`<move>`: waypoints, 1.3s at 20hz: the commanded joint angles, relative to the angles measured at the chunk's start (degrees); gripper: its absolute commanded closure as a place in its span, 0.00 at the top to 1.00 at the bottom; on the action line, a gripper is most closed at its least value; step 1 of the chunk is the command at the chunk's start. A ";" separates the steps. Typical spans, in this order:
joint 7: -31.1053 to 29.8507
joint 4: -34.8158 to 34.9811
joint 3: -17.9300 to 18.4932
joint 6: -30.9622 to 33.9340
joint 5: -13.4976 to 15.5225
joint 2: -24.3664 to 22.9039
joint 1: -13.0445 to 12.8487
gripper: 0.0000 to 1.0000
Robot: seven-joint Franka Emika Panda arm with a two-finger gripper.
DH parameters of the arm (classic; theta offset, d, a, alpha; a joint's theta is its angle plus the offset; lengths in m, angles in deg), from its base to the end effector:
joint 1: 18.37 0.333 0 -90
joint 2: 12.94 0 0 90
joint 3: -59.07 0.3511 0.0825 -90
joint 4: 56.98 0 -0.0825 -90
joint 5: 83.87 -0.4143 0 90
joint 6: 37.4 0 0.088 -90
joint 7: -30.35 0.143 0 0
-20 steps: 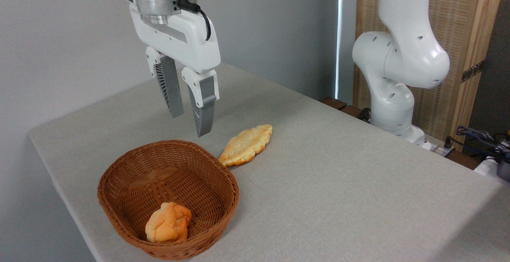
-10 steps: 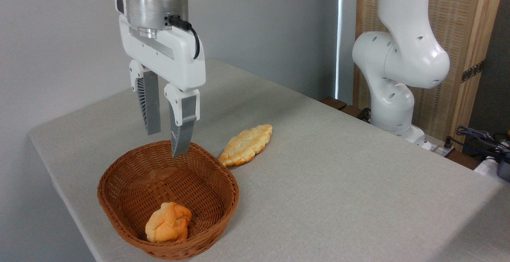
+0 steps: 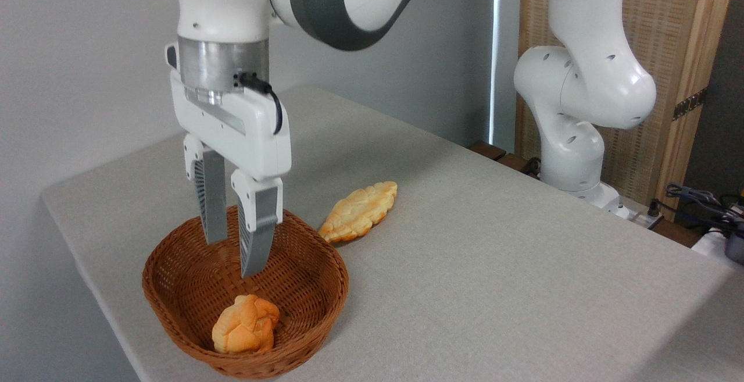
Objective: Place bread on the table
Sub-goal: 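Lower the open gripper into the basket over the orange bread roll, then close the gripper fingers around the orange bread roll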
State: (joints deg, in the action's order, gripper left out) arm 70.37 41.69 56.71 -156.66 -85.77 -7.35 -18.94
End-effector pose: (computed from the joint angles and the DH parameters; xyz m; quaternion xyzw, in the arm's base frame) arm 0.6595 -0.0301 0.5370 -0.9204 0.3683 -0.1195 0.0543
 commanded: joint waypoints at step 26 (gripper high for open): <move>-0.47 3.64 -0.37 -9.14 -3.98 6.81 -0.31 1.00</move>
State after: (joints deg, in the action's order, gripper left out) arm 70.37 45.03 56.40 -164.72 -88.51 -0.85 -19.22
